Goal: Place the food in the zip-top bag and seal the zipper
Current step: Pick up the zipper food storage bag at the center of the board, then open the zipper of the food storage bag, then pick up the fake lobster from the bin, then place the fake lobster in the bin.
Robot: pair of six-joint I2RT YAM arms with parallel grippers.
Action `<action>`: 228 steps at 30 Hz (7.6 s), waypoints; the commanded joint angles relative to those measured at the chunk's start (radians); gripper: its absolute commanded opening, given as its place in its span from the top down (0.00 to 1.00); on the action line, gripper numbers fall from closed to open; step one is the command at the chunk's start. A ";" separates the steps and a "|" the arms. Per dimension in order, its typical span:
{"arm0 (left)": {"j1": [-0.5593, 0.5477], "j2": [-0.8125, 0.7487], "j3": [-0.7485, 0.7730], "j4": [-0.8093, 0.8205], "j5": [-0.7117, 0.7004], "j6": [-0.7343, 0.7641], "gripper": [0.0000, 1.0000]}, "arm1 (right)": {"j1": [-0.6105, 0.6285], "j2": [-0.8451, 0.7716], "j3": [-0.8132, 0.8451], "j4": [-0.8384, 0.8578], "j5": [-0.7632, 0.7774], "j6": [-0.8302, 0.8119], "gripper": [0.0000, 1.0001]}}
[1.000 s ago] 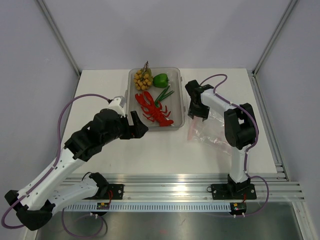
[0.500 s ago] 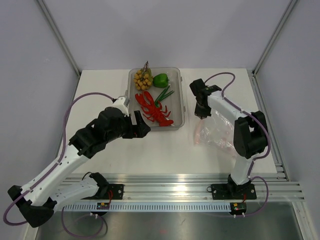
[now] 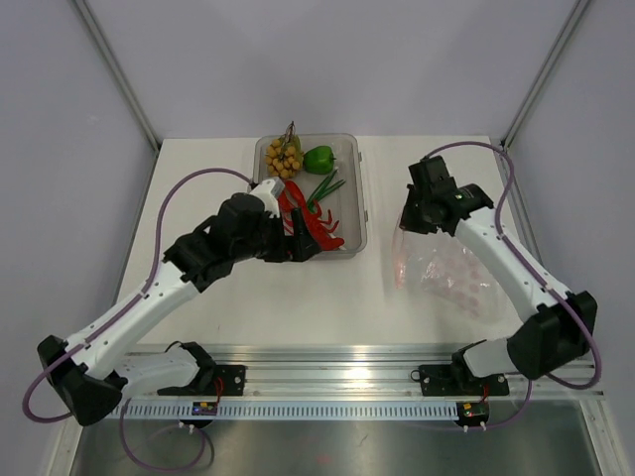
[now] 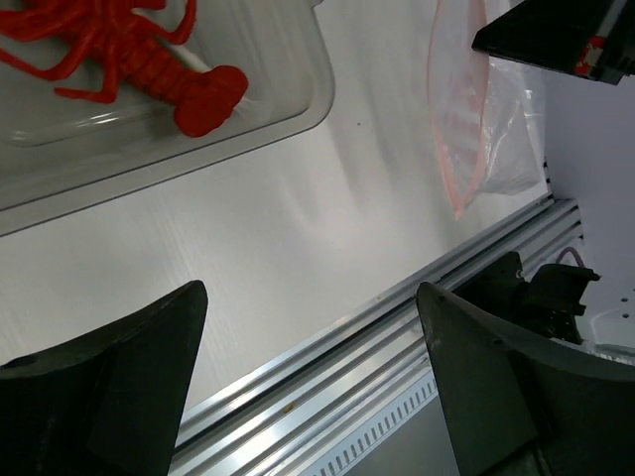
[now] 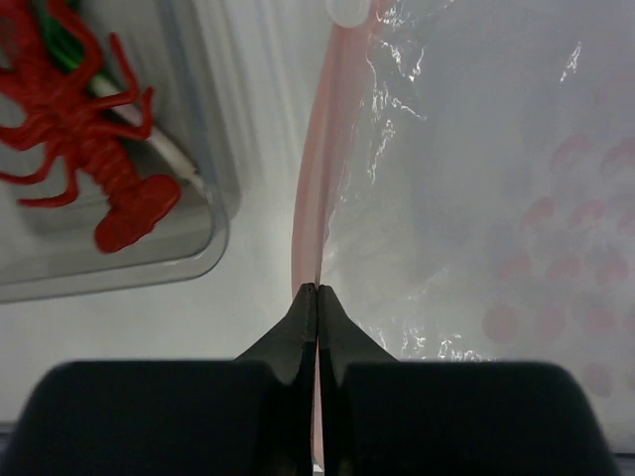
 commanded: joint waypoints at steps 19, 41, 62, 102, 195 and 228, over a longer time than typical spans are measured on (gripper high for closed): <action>-0.084 0.496 0.247 0.371 0.287 -0.128 0.17 | 0.029 -0.285 -0.081 0.082 -0.281 0.086 1.00; -0.142 0.644 0.310 0.323 0.259 -0.142 1.00 | 0.034 -0.274 -0.003 -0.102 -0.185 0.048 1.00; -0.142 0.556 0.291 0.322 0.257 -0.156 1.00 | 0.253 -0.060 0.236 -0.302 0.102 0.062 0.32; 0.116 0.400 0.310 0.039 0.219 0.137 0.30 | 0.262 0.088 0.295 -0.225 0.363 0.143 1.00; 0.371 0.606 0.267 0.532 -0.035 -0.105 1.00 | 0.264 0.098 0.235 -0.116 0.128 0.082 1.00; 0.321 0.144 0.149 0.638 -0.233 -0.032 1.00 | 0.264 0.146 0.268 -0.024 -0.005 0.131 1.00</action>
